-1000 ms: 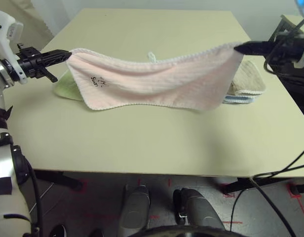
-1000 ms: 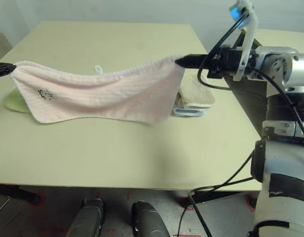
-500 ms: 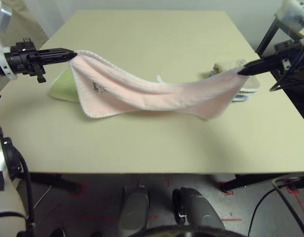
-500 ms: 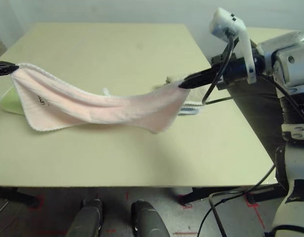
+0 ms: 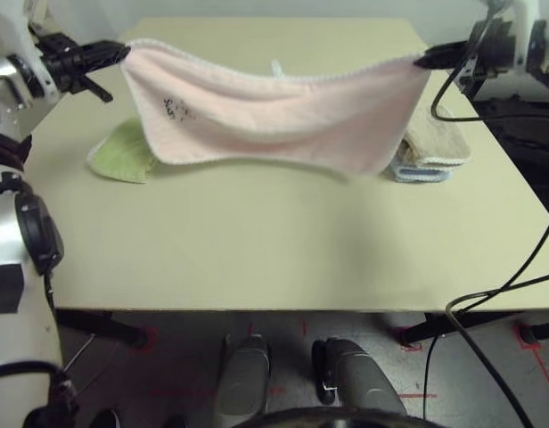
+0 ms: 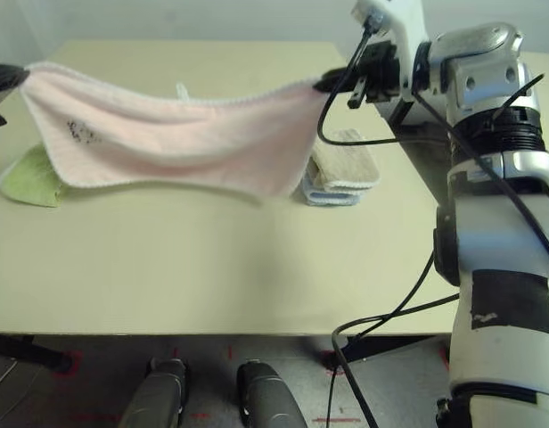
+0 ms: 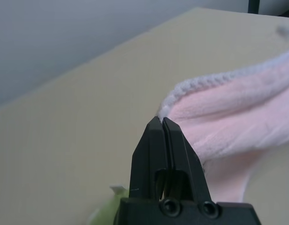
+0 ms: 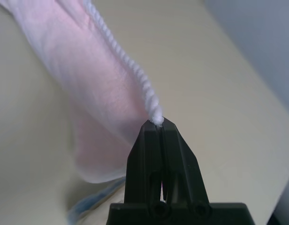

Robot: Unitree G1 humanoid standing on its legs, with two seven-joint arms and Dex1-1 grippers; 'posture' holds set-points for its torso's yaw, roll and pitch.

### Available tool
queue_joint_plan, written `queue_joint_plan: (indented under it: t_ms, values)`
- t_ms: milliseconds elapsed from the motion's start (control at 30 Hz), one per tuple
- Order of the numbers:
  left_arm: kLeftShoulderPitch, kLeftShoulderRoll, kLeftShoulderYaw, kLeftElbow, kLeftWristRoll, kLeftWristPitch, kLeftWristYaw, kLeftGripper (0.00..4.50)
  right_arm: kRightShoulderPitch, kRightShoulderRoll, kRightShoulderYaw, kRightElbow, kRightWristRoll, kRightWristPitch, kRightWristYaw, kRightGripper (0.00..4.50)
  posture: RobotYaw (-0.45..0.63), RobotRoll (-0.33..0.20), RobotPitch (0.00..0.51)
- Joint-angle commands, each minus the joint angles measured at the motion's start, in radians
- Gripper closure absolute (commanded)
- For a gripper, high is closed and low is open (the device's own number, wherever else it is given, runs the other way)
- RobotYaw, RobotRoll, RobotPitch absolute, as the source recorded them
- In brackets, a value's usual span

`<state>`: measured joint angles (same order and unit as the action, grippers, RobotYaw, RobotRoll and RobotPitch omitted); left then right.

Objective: Fold the towel and set it aside.

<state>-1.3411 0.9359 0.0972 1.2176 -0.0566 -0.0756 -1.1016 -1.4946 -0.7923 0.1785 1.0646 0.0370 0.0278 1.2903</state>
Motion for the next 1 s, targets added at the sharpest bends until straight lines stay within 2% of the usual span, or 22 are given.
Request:
queue_joint_plan:
  t_ms: [33,233,500,800,900,1000]
  values:
    - [0.034,0.048,0.028,0.017,-0.019,0.003,-0.103,4.46,0.029,-0.046,-0.057,-0.03,0.044,-0.002,0.144,4.5,0.03,0.0,0.122]
    - [0.099,0.123,0.089,0.041,-0.054,0.032,-0.133,4.46,0.118,-0.137,-0.115,-0.002,0.042,-0.03,0.182,4.5,0.04,0.0,0.126]
    - [0.138,0.158,0.125,0.059,-0.076,0.046,-0.081,4.46,0.136,-0.139,-0.162,0.022,0.059,-0.028,0.156,4.5,0.04,0.0,0.125]
    - [0.068,0.13,0.081,0.049,-0.046,0.042,-0.13,4.46,0.048,-0.089,-0.128,0.034,0.021,-0.05,0.148,4.5,0.04,0.0,0.127]
    - [0.034,0.117,0.06,0.056,-0.009,0.011,-0.067,4.46,0.014,-0.071,-0.123,0.068,-0.017,-0.075,0.074,4.5,0.05,0.0,0.127]
    - [0.001,0.105,0.048,0.067,0.03,-0.023,0.067,4.46,-0.011,-0.061,-0.123,0.097,-0.044,-0.058,0.018,4.5,0.05,0.0,0.127]
